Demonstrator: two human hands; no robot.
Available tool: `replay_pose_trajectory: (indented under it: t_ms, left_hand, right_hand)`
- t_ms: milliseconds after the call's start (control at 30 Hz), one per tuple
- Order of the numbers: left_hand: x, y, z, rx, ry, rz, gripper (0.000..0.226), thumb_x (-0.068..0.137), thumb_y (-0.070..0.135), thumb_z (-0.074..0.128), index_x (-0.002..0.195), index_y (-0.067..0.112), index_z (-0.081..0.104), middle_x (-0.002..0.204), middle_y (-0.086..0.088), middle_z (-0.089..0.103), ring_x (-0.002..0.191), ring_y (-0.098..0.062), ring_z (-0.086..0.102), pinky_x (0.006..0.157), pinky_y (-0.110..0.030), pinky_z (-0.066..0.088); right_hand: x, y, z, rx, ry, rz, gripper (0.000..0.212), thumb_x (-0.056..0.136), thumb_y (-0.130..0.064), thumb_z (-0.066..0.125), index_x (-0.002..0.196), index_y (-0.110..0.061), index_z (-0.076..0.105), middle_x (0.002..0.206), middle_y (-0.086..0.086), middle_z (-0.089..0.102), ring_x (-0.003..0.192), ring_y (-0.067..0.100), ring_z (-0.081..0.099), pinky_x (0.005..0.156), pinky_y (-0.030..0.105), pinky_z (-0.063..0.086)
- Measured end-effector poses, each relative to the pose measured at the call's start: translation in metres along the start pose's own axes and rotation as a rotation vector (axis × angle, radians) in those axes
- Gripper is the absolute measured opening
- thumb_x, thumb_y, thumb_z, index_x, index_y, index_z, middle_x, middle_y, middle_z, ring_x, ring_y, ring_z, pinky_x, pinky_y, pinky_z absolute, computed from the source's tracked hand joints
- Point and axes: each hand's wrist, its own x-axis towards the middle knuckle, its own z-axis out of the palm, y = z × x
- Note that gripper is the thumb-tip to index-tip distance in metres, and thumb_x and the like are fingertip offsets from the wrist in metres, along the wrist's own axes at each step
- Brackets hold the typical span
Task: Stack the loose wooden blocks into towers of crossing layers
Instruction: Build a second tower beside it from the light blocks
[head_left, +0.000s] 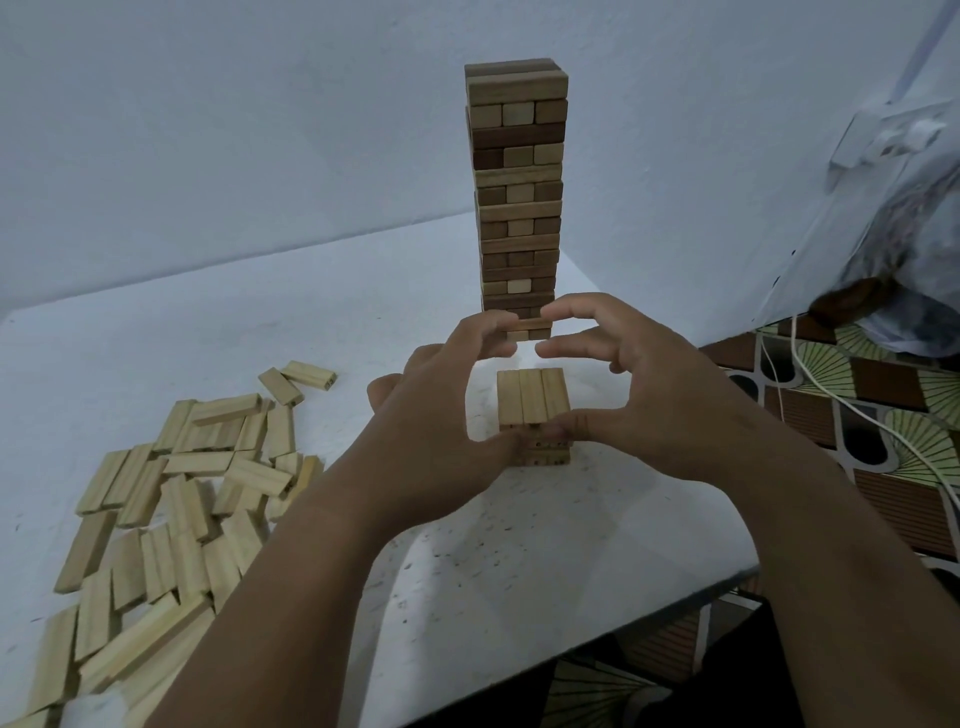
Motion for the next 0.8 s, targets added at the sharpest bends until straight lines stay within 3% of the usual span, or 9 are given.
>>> replay_pose_trajectory:
  t_ms: [133,300,400,500,567,667,800]
  left_hand:
    - [-0.005,0.0,-0.008,-0.018,0.053,-0.014,0.081,0.073,0.047,0.078,0.136,0.049,0.027,0.137,0.023,0.047,0.12,-0.008,0.043,0.107,-0.055,0.041]
    - [-0.03,-0.008,-0.024,-0.005,0.144,-0.022,0.068,0.084,0.036,0.072,0.13,0.058,0.028,0.117,0.043,0.043,0.122,-0.001,0.041,0.109,-0.054,0.037]
    - [-0.057,-0.017,-0.034,0.031,0.205,-0.045,0.057,0.086,0.036,0.068,0.127,0.058,0.035,0.115,0.047,0.041,0.12,0.004,0.04,0.108,-0.048,0.038]
    - [-0.087,-0.032,-0.042,0.01,0.255,-0.069,0.049,0.086,0.032,0.065,0.126,0.052,0.045,0.121,0.043,0.046,0.122,0.011,0.037,0.107,-0.035,0.035]
    - [-0.107,-0.043,-0.046,0.023,0.292,-0.11,0.047,0.086,0.031,0.066,0.122,0.053,0.046,0.118,0.048,0.043,0.118,0.019,0.032,0.105,-0.035,0.032]
    - [-0.133,-0.059,-0.049,0.081,0.358,-0.148,0.043,0.085,0.031,0.067,0.118,0.051,0.05,0.117,0.038,0.049,0.118,0.009,0.037,0.104,-0.041,0.034]
    - [-0.16,-0.077,-0.053,0.22,0.441,-0.251,0.034,0.079,0.042,0.054,0.112,0.046,0.059,0.126,0.027,0.052,0.126,-0.005,0.04,0.101,-0.05,0.033]
  right_hand:
    - [-0.002,-0.009,-0.001,-0.013,0.05,-0.012,0.073,0.064,-0.057,0.079,0.126,-0.053,0.04,0.111,-0.045,0.051,0.107,-0.027,0.042,0.088,0.014,0.038]
    - [-0.009,-0.043,0.02,-0.032,0.16,-0.088,0.045,0.081,-0.041,0.075,0.117,-0.049,0.05,0.112,-0.044,0.047,0.107,-0.016,0.044,0.09,0.009,0.03]
    - [-0.015,-0.069,0.047,-0.041,0.114,-0.136,0.04,0.085,-0.039,0.072,0.119,-0.045,0.052,0.118,-0.033,0.047,0.109,-0.005,0.042,0.097,0.01,0.024]
    - [-0.018,-0.082,0.073,-0.065,0.025,-0.184,0.041,0.087,-0.043,0.069,0.125,-0.042,0.054,0.127,-0.024,0.055,0.109,-0.004,0.042,0.1,0.017,0.031]
    - [-0.019,-0.088,0.089,-0.082,-0.024,-0.217,0.04,0.087,-0.045,0.067,0.125,-0.041,0.055,0.128,-0.021,0.056,0.11,-0.002,0.044,0.098,0.02,0.033]
    - [-0.018,-0.099,0.111,-0.167,-0.083,-0.298,0.038,0.09,-0.041,0.065,0.127,-0.035,0.058,0.134,-0.016,0.056,0.122,0.005,0.045,0.105,0.024,0.031]
    - [-0.015,-0.112,0.139,-0.289,-0.119,-0.41,0.04,0.094,-0.019,0.058,0.134,-0.021,0.057,0.146,0.001,0.048,0.134,0.02,0.04,0.109,0.04,0.035]
